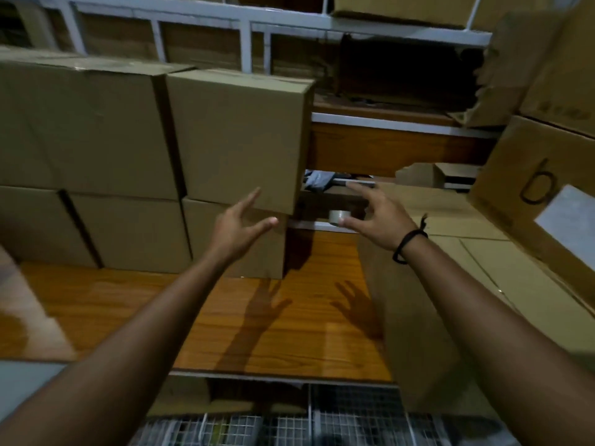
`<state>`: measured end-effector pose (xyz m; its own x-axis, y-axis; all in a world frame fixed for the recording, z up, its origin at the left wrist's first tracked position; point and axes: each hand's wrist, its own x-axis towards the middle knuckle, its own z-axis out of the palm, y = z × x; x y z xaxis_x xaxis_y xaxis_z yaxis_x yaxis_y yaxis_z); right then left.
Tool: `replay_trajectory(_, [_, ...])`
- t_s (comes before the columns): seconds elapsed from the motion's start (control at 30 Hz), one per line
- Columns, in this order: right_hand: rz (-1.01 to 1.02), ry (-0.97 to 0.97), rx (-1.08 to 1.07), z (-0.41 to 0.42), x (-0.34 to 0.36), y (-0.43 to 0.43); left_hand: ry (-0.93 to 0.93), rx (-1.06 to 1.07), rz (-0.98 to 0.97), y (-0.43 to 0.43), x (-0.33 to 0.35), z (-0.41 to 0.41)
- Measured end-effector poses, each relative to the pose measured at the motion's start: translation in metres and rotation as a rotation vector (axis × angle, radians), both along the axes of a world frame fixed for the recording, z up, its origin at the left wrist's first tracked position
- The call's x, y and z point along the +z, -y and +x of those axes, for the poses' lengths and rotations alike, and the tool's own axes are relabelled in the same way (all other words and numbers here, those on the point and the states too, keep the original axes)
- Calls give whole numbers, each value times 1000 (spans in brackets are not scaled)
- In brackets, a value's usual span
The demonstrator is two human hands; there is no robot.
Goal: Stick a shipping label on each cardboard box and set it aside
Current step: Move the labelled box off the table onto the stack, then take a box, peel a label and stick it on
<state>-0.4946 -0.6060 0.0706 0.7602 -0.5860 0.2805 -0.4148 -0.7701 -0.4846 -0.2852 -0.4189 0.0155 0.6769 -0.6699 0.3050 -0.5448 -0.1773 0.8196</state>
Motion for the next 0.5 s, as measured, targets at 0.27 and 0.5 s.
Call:
replay_trajectory(0.27, [70,308,-100,132,76,-21,732,267,69,-15,96,117])
replay_trajectory(0.5, [48,312,-213,192,97,-23,990,300,240,15,127,172])
